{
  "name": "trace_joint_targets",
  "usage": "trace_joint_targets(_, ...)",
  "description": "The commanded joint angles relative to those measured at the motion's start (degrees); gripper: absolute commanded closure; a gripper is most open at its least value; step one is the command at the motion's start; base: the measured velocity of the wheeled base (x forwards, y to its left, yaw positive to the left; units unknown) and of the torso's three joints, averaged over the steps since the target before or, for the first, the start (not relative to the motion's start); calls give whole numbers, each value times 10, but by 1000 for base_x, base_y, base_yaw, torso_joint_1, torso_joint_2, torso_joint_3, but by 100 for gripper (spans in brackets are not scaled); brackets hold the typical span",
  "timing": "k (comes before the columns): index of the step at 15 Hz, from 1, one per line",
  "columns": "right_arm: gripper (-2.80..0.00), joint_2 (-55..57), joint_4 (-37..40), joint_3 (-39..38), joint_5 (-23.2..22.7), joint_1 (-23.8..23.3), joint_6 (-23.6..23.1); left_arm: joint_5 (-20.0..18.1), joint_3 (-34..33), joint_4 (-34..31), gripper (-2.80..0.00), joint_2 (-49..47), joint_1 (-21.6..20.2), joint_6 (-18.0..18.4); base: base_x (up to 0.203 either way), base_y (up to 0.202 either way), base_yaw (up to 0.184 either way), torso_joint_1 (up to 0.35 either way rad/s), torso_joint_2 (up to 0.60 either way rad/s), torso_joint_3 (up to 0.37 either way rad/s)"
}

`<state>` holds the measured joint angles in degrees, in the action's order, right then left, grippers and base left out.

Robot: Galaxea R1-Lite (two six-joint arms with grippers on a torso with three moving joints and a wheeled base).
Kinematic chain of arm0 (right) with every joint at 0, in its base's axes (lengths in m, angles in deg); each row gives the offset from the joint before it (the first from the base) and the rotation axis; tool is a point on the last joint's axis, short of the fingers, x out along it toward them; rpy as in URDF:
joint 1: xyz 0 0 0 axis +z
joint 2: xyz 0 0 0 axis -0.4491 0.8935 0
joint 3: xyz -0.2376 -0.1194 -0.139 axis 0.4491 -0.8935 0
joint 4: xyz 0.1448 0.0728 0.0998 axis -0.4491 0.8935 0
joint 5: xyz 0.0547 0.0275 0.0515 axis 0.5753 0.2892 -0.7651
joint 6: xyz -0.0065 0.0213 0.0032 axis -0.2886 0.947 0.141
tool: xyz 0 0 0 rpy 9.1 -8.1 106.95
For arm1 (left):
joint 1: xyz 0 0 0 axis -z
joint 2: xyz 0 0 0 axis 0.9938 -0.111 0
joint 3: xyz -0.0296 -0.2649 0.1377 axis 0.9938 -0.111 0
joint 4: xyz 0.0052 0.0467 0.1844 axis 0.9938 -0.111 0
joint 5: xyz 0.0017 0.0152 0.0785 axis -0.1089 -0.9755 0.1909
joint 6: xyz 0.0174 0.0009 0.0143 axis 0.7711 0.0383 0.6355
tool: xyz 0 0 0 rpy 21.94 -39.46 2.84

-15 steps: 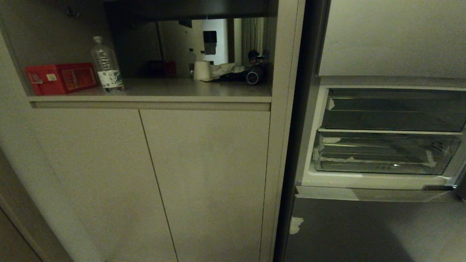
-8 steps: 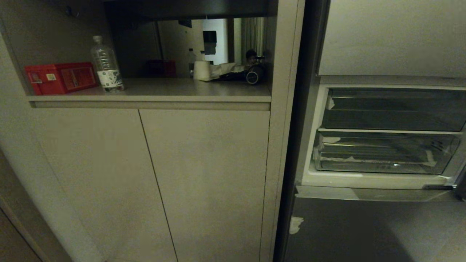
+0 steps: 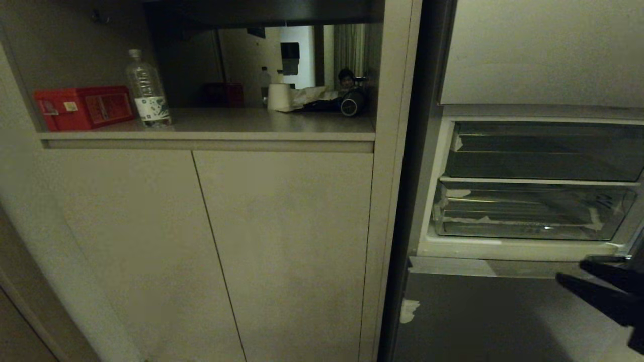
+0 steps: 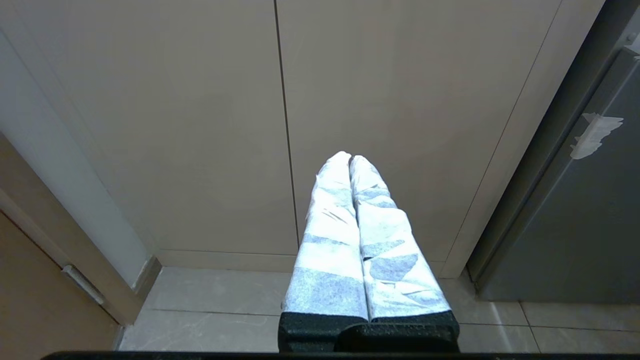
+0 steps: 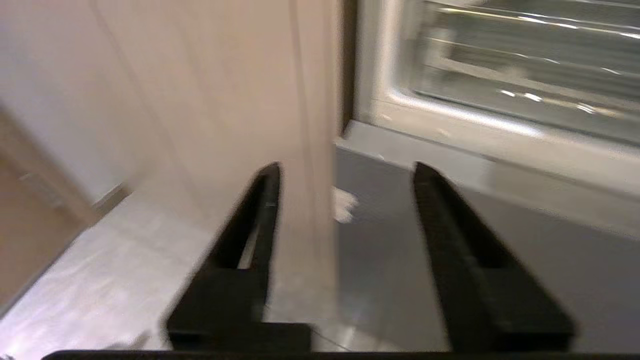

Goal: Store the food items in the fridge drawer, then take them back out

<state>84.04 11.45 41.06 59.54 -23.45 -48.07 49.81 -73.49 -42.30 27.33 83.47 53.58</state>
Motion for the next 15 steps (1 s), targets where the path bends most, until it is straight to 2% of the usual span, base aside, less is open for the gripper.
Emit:
trace_joint_targets(1,-280,212,-110,26,-9,20,5,0,0,-1,0,-1,0,0,0,0,0,0,0,0)
trace_joint_targets(4,-280,328,-210,74,8,34,10,0,0,-1,0,-1,0,0,0,0,0,0,0,0)
trace_joint_targets(8,-280,423,-301,123,97,38,8,0,0,-1,0,-1,0,0,0,0,0,0,0,0)
trace_joint_targets(10,-280,435,-312,130,145,38,6,0,0,-1,0,-1,0,0,0,0,0,0,0,0)
trace_joint_targets(15,-280,479,-313,156,173,41,10,0,1,-1,0,-1,0,0,0,0,0,0,0,0)
